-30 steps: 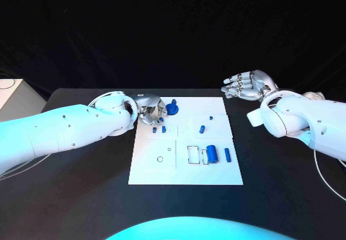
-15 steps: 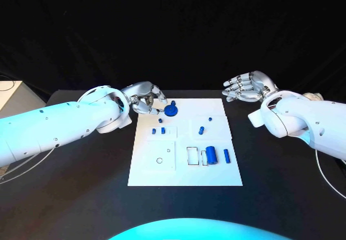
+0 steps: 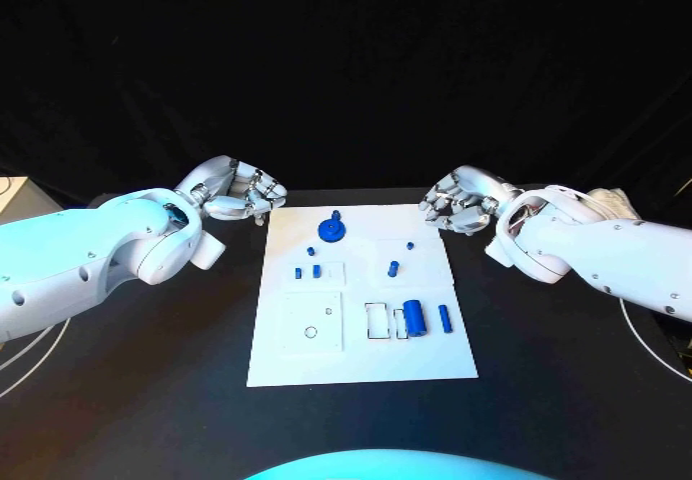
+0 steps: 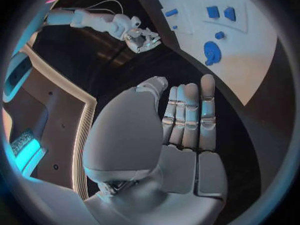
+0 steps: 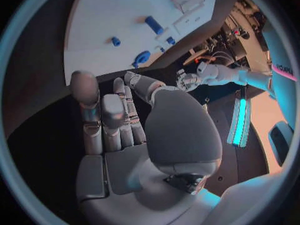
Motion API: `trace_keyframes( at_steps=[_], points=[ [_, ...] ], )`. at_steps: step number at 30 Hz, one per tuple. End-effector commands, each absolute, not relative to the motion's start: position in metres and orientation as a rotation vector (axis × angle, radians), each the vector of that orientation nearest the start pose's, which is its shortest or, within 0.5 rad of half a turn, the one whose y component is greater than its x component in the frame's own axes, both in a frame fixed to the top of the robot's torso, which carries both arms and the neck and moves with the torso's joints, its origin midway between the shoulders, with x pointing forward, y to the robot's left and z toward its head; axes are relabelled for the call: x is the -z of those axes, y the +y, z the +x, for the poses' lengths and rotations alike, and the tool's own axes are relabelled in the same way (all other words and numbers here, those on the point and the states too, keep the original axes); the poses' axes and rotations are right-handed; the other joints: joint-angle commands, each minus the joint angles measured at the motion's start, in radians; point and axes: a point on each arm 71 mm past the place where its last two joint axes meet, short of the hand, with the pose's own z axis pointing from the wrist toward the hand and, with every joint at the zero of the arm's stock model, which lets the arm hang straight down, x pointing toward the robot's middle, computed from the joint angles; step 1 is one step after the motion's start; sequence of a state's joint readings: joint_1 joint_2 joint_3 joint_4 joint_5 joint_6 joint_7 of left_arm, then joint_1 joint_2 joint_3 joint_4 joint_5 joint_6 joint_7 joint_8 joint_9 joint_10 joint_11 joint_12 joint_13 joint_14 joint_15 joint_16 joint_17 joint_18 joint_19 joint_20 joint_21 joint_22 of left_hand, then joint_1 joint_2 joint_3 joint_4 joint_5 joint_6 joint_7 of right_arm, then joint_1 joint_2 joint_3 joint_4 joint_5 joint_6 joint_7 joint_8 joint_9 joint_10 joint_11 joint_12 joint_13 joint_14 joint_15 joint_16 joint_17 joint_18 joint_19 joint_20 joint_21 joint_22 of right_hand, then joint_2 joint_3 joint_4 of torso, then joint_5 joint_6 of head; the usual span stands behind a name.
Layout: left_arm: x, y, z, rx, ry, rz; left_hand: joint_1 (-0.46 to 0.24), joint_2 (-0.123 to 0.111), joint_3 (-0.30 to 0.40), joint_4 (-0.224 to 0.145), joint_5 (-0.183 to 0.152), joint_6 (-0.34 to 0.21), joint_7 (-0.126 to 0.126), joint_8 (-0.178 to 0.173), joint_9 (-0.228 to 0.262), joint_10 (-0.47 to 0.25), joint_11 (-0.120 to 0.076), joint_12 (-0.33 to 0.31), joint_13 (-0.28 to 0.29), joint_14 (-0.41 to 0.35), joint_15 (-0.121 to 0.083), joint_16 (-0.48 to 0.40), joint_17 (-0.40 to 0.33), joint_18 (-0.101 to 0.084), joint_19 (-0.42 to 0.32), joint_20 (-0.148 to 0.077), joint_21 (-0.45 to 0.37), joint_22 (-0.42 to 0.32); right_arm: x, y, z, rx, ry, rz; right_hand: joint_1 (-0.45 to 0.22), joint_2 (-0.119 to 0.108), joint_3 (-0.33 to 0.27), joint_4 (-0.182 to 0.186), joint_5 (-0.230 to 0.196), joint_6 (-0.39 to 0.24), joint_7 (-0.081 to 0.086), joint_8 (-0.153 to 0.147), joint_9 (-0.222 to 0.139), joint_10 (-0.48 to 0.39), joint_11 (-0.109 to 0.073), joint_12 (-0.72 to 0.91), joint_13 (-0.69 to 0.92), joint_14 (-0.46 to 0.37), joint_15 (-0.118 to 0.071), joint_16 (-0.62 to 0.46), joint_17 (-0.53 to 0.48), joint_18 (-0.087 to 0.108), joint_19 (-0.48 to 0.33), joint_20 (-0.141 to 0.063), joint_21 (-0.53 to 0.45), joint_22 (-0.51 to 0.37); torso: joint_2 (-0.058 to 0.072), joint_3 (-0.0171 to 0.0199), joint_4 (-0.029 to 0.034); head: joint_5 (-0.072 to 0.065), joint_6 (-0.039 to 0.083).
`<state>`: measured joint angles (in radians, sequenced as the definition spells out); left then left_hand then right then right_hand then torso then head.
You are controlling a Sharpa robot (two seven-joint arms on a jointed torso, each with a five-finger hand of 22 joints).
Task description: Assemble the parts on the task board
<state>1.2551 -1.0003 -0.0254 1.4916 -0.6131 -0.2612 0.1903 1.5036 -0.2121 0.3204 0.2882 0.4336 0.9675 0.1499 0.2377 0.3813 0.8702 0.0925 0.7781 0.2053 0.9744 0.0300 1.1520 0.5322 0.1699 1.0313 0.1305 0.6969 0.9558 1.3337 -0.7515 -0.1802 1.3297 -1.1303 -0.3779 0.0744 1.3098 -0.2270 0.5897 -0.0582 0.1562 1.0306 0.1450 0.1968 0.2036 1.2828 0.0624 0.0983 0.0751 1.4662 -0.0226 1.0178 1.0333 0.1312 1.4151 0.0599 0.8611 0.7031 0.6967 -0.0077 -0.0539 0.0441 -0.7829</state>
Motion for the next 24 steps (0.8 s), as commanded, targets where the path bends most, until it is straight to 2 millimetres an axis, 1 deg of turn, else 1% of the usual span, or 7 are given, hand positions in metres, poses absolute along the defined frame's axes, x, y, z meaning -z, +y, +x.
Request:
trace_keyframes(
  at_steps=[1, 4, 5, 9, 14, 19, 24],
  points=[
    [0.148, 0.29, 0.489, 1.304, 1.57, -0.754, -0.008, -0.001, 0.005, -0.001, -0.004, 0.005, -0.003, 0.007, 0.007, 0.016, -0.006, 0.004, 0.004, 0.006, -0.002, -0.007, 0.005, 0.015, 0.005, -0.002, -0.007, -0.002, 0.181, -0.205, 0.524, -0.555, 1.676, -0.262, -0.024, -0.011, 0.01, 0.003, -0.018, 0.006, -0.002, -0.009, 0.004, -0.016, 0.007, -0.023, -0.002, 0.053, 0.004, 0.083, 0.065, -0.015, 0.01, 0.006, 0.086, 0.097, 0.001, -0.0017, 0.0029, -0.02, 0.01],
    [0.145, 0.295, 0.485, 1.335, 1.527, -0.807, -0.012, -0.003, 0.01, 0.0, -0.004, -0.003, -0.004, 0.007, 0.011, 0.014, -0.006, -0.007, 0.001, 0.006, -0.003, -0.009, 0.009, 0.014, 0.006, -0.004, -0.01, -0.004, 0.185, -0.2, 0.524, -0.518, 1.668, -0.299, -0.034, -0.019, 0.015, 0.007, -0.037, 0.009, -0.004, -0.009, 0.009, -0.032, 0.01, -0.033, -0.002, 0.05, 0.008, 0.114, 0.085, -0.017, 0.005, 0.011, 0.113, 0.128, 0.001, -0.0021, 0.0064, -0.036, 0.016],
    [0.144, 0.296, 0.484, 1.344, 1.513, -0.822, -0.023, -0.008, 0.014, 0.001, -0.005, -0.02, 0.0, 0.002, 0.013, -0.018, 0.003, -0.04, -0.011, 0.0, 0.003, -0.018, 0.012, 0.012, 0.005, -0.002, -0.016, -0.007, 0.186, -0.198, 0.523, -0.509, 1.666, -0.31, -0.035, -0.02, 0.018, 0.007, -0.038, 0.01, -0.004, -0.009, 0.01, -0.041, 0.012, -0.035, -0.004, 0.046, 0.01, 0.106, 0.074, -0.013, -0.003, 0.013, 0.097, 0.109, 0.002, -0.0025, 0.0069, -0.039, 0.019],
    [0.142, 0.296, 0.481, 1.37, 1.479, -0.852, -0.027, -0.013, 0.018, 0.0, -0.006, -0.038, 0.003, -0.002, 0.015, -0.034, 0.01, -0.064, -0.019, -0.002, 0.008, -0.023, 0.017, 0.012, 0.005, 0.002, -0.022, -0.01, 0.191, -0.191, 0.523, -0.486, 1.664, -0.338, -0.035, -0.022, 0.027, 0.006, -0.044, 0.012, -0.006, -0.009, 0.015, -0.067, 0.015, -0.035, -0.007, 0.043, 0.014, 0.135, 0.095, -0.016, -0.007, 0.018, 0.126, 0.144, 0.003, -0.0035, 0.0039, -0.036, 0.02],
    [0.141, 0.29, 0.478, 1.399, 1.47, -0.861, -0.026, -0.011, 0.02, -0.001, -0.005, -0.039, 0.003, -0.002, 0.016, -0.032, 0.01, -0.065, -0.019, -0.001, 0.008, -0.023, 0.019, 0.012, 0.006, 0.002, -0.022, -0.01, 0.198, -0.182, 0.521, -0.461, 1.673, -0.365, -0.04, -0.024, 0.031, 0.007, -0.048, 0.013, -0.006, -0.009, 0.019, -0.072, 0.015, -0.033, -0.006, 0.05, 0.015, 0.184, 0.134, -0.022, 0.003, 0.021, 0.178, 0.205, 0.003, -0.0049, 0.0048, -0.033, 0.019],
    [0.14, 0.286, 0.476, 1.418, 1.471, -0.86, -0.023, -0.012, 0.022, -0.003, -0.006, -0.04, 0.004, -0.002, 0.017, -0.032, 0.01, -0.067, -0.019, 0.0, 0.008, -0.023, 0.02, 0.013, 0.007, 0.002, -0.022, -0.01, 0.202, -0.176, 0.521, -0.43, 1.665, -0.379, -0.049, -0.034, 0.028, 0.008, -0.05, 0.004, -0.001, -0.015, 0.022, -0.099, 0.022, -0.036, -0.009, 0.052, 0.02, 0.218, 0.157, -0.025, 0.004, 0.027, 0.209, 0.24, 0.004, -0.003, 0.004, -0.033, 0.018],
    [0.139, 0.284, 0.474, 1.422, 1.471, -0.861, -0.021, -0.014, 0.023, -0.004, -0.007, -0.042, 0.006, -0.002, 0.018, -0.033, 0.011, -0.07, -0.02, 0.002, 0.008, -0.023, 0.022, 0.013, 0.009, 0.002, -0.022, -0.01, 0.204, -0.172, 0.521, -0.418, 1.661, -0.387, -0.048, -0.033, 0.027, 0.007, -0.05, 0.004, 0.0, -0.016, 0.023, -0.107, 0.023, -0.035, -0.008, 0.052, 0.021, 0.232, 0.167, -0.026, 0.006, 0.03, 0.224, 0.257, 0.004, -0.0034, 0.0059, -0.033, 0.016]
  ],
)
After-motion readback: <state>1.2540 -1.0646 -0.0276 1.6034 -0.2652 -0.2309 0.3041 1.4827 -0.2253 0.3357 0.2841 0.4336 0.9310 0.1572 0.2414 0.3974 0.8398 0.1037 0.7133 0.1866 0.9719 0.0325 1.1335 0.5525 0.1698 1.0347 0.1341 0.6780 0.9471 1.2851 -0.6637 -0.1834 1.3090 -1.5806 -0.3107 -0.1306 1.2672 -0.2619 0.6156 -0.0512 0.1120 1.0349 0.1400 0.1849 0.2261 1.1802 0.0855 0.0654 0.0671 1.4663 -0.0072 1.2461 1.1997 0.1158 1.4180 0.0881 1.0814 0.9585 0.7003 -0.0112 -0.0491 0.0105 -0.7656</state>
